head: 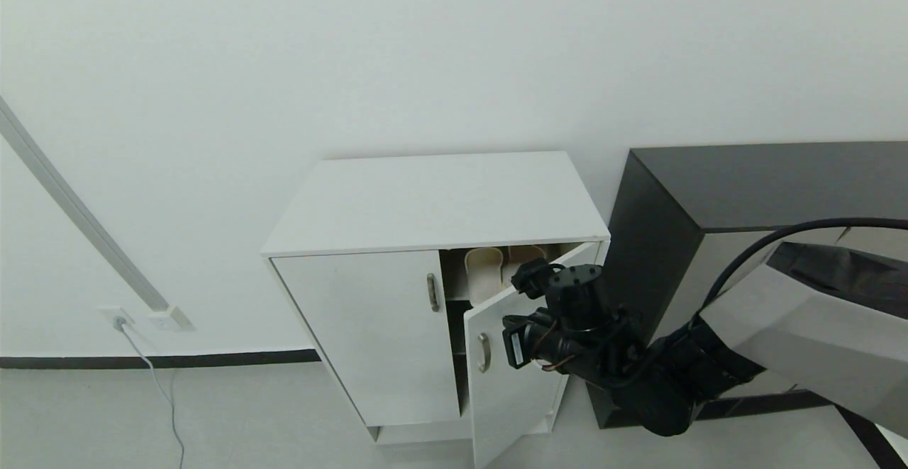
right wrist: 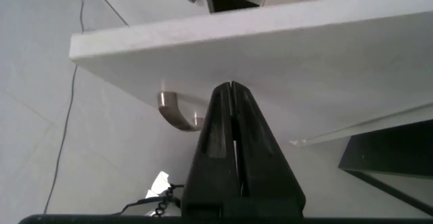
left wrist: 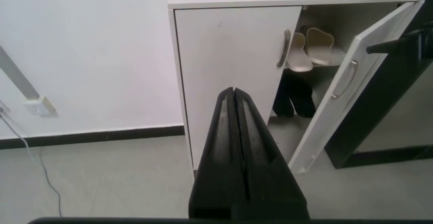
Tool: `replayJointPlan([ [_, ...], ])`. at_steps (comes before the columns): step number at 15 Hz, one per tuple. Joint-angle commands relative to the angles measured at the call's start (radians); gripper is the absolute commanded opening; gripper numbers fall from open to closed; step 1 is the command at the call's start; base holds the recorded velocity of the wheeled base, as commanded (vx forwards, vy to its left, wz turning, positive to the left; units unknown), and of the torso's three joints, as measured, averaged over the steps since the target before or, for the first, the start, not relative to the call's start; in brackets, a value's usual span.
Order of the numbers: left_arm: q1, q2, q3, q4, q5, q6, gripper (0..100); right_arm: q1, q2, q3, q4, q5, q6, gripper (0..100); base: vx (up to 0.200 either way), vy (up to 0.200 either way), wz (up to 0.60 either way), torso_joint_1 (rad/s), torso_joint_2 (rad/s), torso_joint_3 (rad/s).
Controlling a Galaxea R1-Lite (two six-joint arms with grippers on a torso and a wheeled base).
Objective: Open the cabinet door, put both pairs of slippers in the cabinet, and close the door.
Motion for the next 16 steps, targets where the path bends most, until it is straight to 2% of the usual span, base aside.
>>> replayJointPlan([
  [1,0.000,0.000,-0.001,0.000,0.000,0.000,0,-0.007,0.031,-0.028,0.000,0.000,-0.001,0,0.000,0.000,0.00,0.000,0.00,0.000],
  [16,0.000,0.000,0.000,0.000,0.000,0.000,0,-0.059,0.104,-0.153,0.012,-0.001,-0.003,0,0.000,0.000,0.00,0.000,0.00,0.000],
])
